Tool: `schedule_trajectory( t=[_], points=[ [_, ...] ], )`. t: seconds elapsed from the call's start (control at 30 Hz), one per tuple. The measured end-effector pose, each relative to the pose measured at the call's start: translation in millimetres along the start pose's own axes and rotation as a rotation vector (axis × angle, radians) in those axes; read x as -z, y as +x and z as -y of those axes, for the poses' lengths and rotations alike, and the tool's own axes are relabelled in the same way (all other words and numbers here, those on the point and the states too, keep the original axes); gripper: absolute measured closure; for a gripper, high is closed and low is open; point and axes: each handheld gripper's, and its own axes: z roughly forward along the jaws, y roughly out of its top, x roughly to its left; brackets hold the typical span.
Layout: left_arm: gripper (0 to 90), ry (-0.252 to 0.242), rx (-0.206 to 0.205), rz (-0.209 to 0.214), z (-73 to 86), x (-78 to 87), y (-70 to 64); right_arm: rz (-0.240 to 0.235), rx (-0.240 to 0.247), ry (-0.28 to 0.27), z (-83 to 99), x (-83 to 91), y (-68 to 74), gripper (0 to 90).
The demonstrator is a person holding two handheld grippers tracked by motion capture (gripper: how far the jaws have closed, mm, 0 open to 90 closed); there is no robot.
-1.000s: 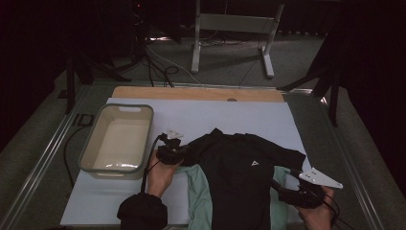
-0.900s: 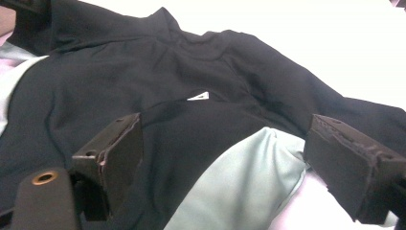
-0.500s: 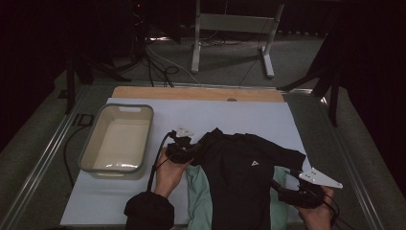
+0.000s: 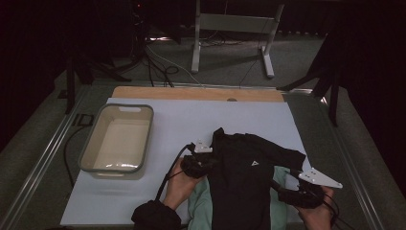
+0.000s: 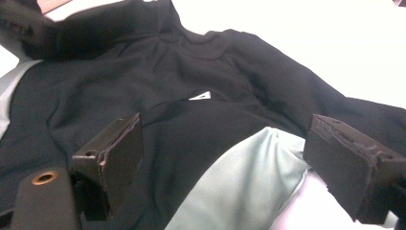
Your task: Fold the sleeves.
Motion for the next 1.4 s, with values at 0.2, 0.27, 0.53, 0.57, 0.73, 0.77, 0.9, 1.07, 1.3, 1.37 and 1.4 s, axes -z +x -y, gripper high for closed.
schedule_trajectory(
  t=[0.2, 0.27, 0.53, 0.57, 0.73, 0.77, 0.9, 1.07, 1.3, 1.37, 1.4],
  points=[
    [88.1, 0.024, -0.014, 0.030, 12.6, -3.2, -4.8, 0.004, 0.005, 0.001, -2.4, -2.0, 1.8, 14.0],
    [88.1, 0.026, -0.018, 0.035, 14.9, -2.4, -5.3, 0.004, 0.007, 0.000, -5.2, -3.4, 2.4, 14.1],
    [87.9, 0.032, -0.039, 0.041, 23.1, -0.2, -8.4, -0.003, -0.005, 0.021, -22.8, -18.6, 4.5, 15.0],
    [87.8, 0.033, -0.039, 0.044, 24.0, -0.1, -8.2, -0.007, -0.013, 0.024, -26.3, -22.0, 5.1, 15.1],
    [87.8, 0.034, -0.053, 0.041, 28.2, 2.4, -9.2, -0.011, 0.006, 0.031, -45.9, -39.2, 14.6, 15.7],
    [87.8, 0.035, -0.057, 0.037, 29.1, 3.0, -9.5, -0.014, 0.010, 0.033, -50.1, -42.3, 17.6, 15.8],
    [87.5, 0.038, -0.067, 0.029, 32.9, 6.7, -9.3, -0.026, 0.038, 0.029, -66.6, -54.0, 30.7, 16.1],
    [86.0, 0.033, -0.060, 0.039, 35.0, 9.4, -9.2, -0.035, 0.046, 0.027, -76.5, -63.4, 39.7, 16.2],
    [77.5, 0.012, -0.058, 0.080, 32.2, 11.3, -10.2, -0.042, 0.050, 0.052, -77.0, -77.7, 47.0, 16.4],
    [74.5, 0.017, -0.058, 0.090, 31.8, 10.8, -10.7, -0.044, 0.049, 0.057, -77.2, -81.2, 48.2, 16.4],
    [74.5, 0.018, -0.058, 0.094, 31.7, 10.2, -11.0, -0.049, 0.038, 0.063, -77.9, -85.8, 50.1, 16.6]
  ],
)
